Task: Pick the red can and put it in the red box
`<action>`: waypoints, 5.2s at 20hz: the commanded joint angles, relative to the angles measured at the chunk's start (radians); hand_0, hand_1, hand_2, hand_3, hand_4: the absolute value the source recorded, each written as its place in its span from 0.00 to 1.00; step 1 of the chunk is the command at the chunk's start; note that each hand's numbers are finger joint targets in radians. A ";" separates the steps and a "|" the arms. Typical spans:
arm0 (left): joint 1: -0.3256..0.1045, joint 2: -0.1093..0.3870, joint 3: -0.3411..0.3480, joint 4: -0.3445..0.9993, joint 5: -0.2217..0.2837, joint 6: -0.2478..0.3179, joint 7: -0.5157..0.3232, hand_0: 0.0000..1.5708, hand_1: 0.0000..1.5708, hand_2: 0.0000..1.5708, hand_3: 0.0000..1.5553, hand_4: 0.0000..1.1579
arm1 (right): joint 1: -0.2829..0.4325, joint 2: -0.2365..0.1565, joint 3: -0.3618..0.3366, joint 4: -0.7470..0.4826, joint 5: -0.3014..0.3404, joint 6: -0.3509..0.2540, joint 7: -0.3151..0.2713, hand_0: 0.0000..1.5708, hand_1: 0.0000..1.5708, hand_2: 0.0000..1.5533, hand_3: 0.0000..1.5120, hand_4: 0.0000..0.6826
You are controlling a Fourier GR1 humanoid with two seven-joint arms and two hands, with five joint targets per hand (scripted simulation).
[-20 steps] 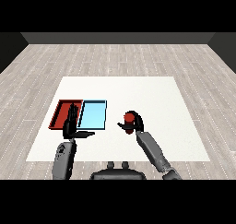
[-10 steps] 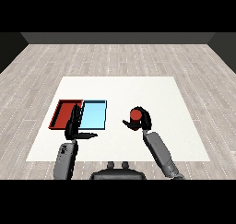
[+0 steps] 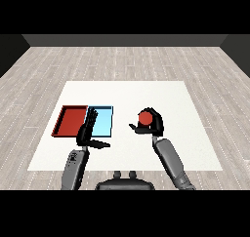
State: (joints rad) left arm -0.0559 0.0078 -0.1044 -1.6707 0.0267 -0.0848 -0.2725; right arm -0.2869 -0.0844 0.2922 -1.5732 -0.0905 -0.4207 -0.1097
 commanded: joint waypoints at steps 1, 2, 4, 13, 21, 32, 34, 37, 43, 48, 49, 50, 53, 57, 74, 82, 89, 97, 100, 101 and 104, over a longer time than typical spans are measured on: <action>-0.012 -0.007 -0.042 -0.010 0.003 0.007 0.035 0.00 0.00 0.00 0.00 0.00 | -0.070 0.043 -0.035 0.055 0.035 0.025 -0.003 0.99 0.99 0.94 0.93 0.89; -0.002 -0.008 -0.038 -0.057 0.025 -0.001 0.076 0.00 0.00 0.00 0.00 0.00 | -0.050 0.073 0.019 -0.003 0.092 -0.042 0.036 0.99 0.99 0.94 0.93 0.89; -0.022 -0.008 -0.098 -0.050 -0.003 0.038 0.094 0.00 0.00 0.00 0.00 0.00 | -0.109 0.082 0.048 0.019 0.084 -0.082 0.023 0.99 0.99 0.94 0.93 0.88; -0.114 -0.008 -0.150 0.026 0.045 0.044 0.150 0.00 0.00 0.00 0.00 0.00 | -0.166 0.082 -0.041 0.044 0.071 -0.007 -0.024 1.00 1.00 0.95 0.94 0.96; -0.150 -0.008 -0.334 0.140 0.040 0.238 0.104 0.00 0.00 0.00 0.00 0.00 | -0.069 0.068 -0.023 -0.092 0.080 0.029 0.000 1.00 1.00 0.95 0.94 0.95; -0.266 -0.008 -0.352 0.278 0.208 0.223 0.134 0.00 0.00 0.00 0.00 0.00 | -0.098 0.084 0.035 -0.056 0.098 0.003 -0.011 1.00 1.00 0.95 0.94 0.95; -0.222 -0.008 -0.350 0.243 0.180 0.218 0.135 0.00 0.00 0.00 0.00 0.00 | -0.070 0.084 0.038 -0.086 0.067 0.017 -0.032 1.00 1.00 0.95 0.93 0.94; -0.239 -0.008 -0.393 0.273 0.187 0.242 0.118 0.00 0.00 0.00 0.00 0.00 | -0.050 0.084 0.072 -0.085 0.082 0.004 -0.041 1.00 1.00 0.95 0.93 0.92; -0.370 -0.008 -0.413 0.401 0.292 0.271 0.076 0.00 0.00 0.00 0.00 0.00 | -0.242 0.084 0.097 0.033 0.025 -0.093 -0.006 1.00 1.00 0.95 0.93 0.91; -0.286 -0.008 -0.468 0.300 0.256 0.288 0.054 0.00 0.00 0.00 0.00 0.00 | -0.207 0.084 0.184 -0.023 0.046 -0.153 -0.009 1.00 1.00 0.95 0.93 0.96; -0.278 -0.007 -0.492 0.381 0.265 0.279 -0.035 0.00 0.00 0.00 0.00 0.00 | -0.138 0.084 0.201 -0.042 0.028 -0.132 -0.075 1.00 1.00 0.96 0.93 0.96; -0.319 -0.007 -0.425 0.344 0.276 0.261 0.070 0.00 0.00 0.00 0.00 0.00 | -0.216 0.084 0.147 -0.024 0.039 -0.119 -0.010 1.00 1.00 0.96 0.94 0.95; -0.272 -0.007 -0.433 0.319 0.226 0.240 0.066 0.00 0.00 0.00 0.00 0.00 | -0.165 0.084 0.235 -0.006 0.025 -0.168 -0.075 1.00 1.00 0.96 0.93 0.95; -0.375 -0.007 -0.415 0.391 0.308 0.382 -0.005 0.00 0.00 0.00 0.00 0.00 | -0.191 0.084 0.243 -0.050 0.027 -0.175 -0.006 1.00 1.00 0.95 0.93 0.96; -0.328 -0.006 -0.442 0.335 0.313 0.579 0.057 1.00 1.00 1.00 0.96 0.98 | -0.176 0.084 0.231 0.017 -0.032 -0.181 -0.118 1.00 1.00 0.94 0.93 0.93; -0.347 -0.007 -0.439 0.348 0.302 0.610 0.042 1.00 1.00 1.00 0.96 0.97 | -0.190 0.047 0.247 0.009 0.062 -0.128 0.054 0.00 0.00 0.00 0.00 0.00; -0.300 -0.007 -0.419 0.332 0.231 0.576 0.031 1.00 1.00 1.00 0.96 0.98 | -0.109 0.083 0.241 -0.074 0.186 -0.147 0.099 0.00 0.00 0.00 0.00 0.00; -0.260 0.007 -0.412 0.292 0.246 0.539 0.028 1.00 1.00 1.00 0.96 0.98 | -0.092 0.062 0.190 -0.115 0.178 -0.153 0.121 0.00 0.00 0.00 0.00 0.00; -0.304 -0.007 -0.421 0.274 0.221 0.600 0.084 1.00 1.00 1.00 0.96 0.98 | -0.175 0.058 0.077 -0.077 0.111 -0.040 0.097 0.00 0.00 0.00 0.00 0.00; -0.279 -0.008 -0.433 0.269 0.219 0.596 0.077 1.00 1.00 1.00 0.96 0.98 | -0.116 0.053 0.090 -0.145 0.112 -0.038 0.100 0.00 0.00 0.00 0.00 0.00; -0.299 -0.008 -0.423 0.261 0.194 0.612 0.107 1.00 1.00 1.00 0.95 0.98 | -0.082 0.082 0.047 -0.135 0.061 -0.022 0.037 0.00 0.00 0.00 0.00 0.00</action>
State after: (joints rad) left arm -0.3641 0.0015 -0.5154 -1.3452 0.2591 0.4971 -0.2122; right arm -0.3928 -0.0199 0.3896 -1.6846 0.0122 -0.4768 -0.0407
